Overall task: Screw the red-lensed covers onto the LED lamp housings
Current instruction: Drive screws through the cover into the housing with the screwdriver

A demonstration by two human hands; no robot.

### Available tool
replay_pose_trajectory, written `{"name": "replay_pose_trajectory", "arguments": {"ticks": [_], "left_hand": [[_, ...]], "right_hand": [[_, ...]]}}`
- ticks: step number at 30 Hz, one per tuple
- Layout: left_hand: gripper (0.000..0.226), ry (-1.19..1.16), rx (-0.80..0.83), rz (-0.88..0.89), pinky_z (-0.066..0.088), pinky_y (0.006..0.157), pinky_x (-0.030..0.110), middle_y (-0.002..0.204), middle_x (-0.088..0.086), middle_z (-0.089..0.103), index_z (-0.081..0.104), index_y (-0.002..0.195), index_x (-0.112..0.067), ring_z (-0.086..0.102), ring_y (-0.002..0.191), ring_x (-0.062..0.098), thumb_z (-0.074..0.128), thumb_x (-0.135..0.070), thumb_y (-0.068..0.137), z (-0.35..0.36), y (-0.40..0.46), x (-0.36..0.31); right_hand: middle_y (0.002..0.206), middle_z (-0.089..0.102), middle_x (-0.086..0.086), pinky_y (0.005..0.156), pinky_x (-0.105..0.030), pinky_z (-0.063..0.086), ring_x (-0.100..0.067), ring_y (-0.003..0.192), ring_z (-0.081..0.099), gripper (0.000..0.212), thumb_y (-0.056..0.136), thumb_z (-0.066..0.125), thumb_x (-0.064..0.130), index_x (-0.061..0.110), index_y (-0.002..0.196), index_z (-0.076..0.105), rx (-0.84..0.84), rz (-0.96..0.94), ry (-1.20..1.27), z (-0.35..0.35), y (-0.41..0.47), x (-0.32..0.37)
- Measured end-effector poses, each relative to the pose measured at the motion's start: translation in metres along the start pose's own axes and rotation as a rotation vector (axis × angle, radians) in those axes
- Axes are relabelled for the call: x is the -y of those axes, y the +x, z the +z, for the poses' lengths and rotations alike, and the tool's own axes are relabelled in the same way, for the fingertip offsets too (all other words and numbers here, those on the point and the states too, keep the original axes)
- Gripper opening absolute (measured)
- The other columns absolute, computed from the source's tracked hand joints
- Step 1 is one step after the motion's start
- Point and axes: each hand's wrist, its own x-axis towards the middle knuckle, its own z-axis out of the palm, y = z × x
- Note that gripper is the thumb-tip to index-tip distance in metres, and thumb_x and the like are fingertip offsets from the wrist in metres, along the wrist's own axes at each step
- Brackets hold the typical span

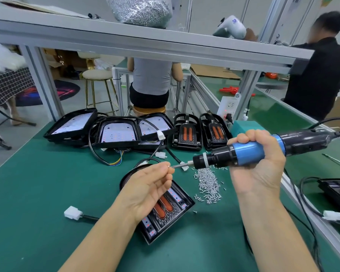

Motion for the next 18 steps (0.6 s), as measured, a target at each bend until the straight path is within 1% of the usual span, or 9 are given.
{"name": "replay_pose_trajectory", "arguments": {"ticks": [4,10,12,15,18], "left_hand": [[0.022,0.014,0.017,0.023,0.054,0.053,0.019,0.073,0.009,0.068,0.065,0.091,-0.001,0.062,0.057,0.011,0.064,-0.007,0.070,0.0009,-0.0043,0.0015],[0.026,0.061,0.015,0.042,0.054,0.054,0.020,0.074,0.009,0.069,0.065,0.095,0.000,0.062,0.058,0.011,0.065,-0.007,0.070,0.0030,-0.0071,0.0033],[0.023,0.064,0.013,0.046,0.054,0.054,0.020,0.074,0.010,0.069,0.065,0.095,0.000,0.062,0.058,0.011,0.064,-0.006,0.073,0.0036,-0.0072,0.0039],[0.013,0.061,0.003,0.055,0.053,0.054,0.019,0.073,0.009,0.069,0.064,0.095,0.001,0.061,0.057,0.011,0.059,-0.002,0.083,0.0049,-0.0069,0.0050],[0.011,0.049,-0.014,0.084,0.053,0.054,0.019,0.072,0.009,0.068,0.065,0.093,0.001,0.060,0.056,0.011,0.058,-0.001,0.084,0.0068,-0.0073,0.0073]], "right_hand": [[0.063,0.049,0.004,0.067,-0.025,0.048,-0.011,0.057,0.051,0.025,0.068,0.059,0.002,0.018,0.076,0.041,0.007,-0.002,-0.004,0.0004,-0.0008,-0.0011],[0.064,0.049,0.004,0.068,-0.026,0.048,-0.012,0.057,0.051,0.026,0.069,0.060,0.003,0.019,0.077,0.041,0.023,-0.002,-0.011,0.0005,-0.0019,-0.0002],[0.064,0.049,0.004,0.068,-0.026,0.048,-0.012,0.057,0.051,0.027,0.068,0.060,0.002,0.019,0.077,0.041,0.025,-0.002,-0.008,0.0008,-0.0023,-0.0002],[0.064,0.049,0.004,0.067,-0.025,0.047,-0.011,0.057,0.051,0.026,0.068,0.060,0.002,0.018,0.077,0.041,0.023,-0.005,-0.017,0.0008,-0.0028,-0.0008],[0.064,0.049,0.004,0.066,-0.024,0.048,-0.011,0.057,0.051,0.026,0.069,0.059,0.002,0.019,0.077,0.041,0.027,-0.008,-0.019,0.0002,-0.0034,-0.0008]]}}
